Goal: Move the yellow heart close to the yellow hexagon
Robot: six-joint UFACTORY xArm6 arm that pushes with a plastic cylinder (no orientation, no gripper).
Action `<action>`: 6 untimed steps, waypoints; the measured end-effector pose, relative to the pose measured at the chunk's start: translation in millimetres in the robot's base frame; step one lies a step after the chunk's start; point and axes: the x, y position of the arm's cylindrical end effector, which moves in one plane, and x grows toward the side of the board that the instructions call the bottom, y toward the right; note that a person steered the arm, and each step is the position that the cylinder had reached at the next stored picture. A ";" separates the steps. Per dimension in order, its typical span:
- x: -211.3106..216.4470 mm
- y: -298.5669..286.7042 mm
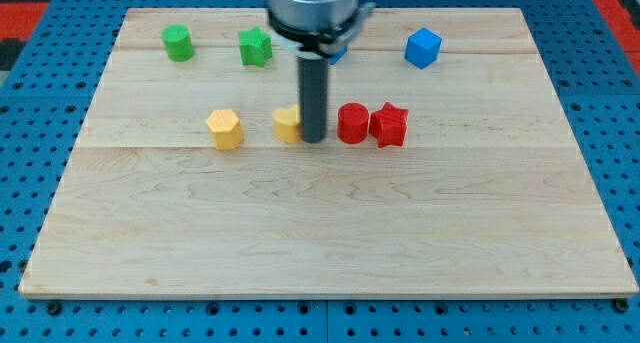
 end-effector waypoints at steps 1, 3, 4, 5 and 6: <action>-1.3 -83.2; -1.5 -13.5; -36.9 -2.5; -58.6 -34.1; -50.5 -65.4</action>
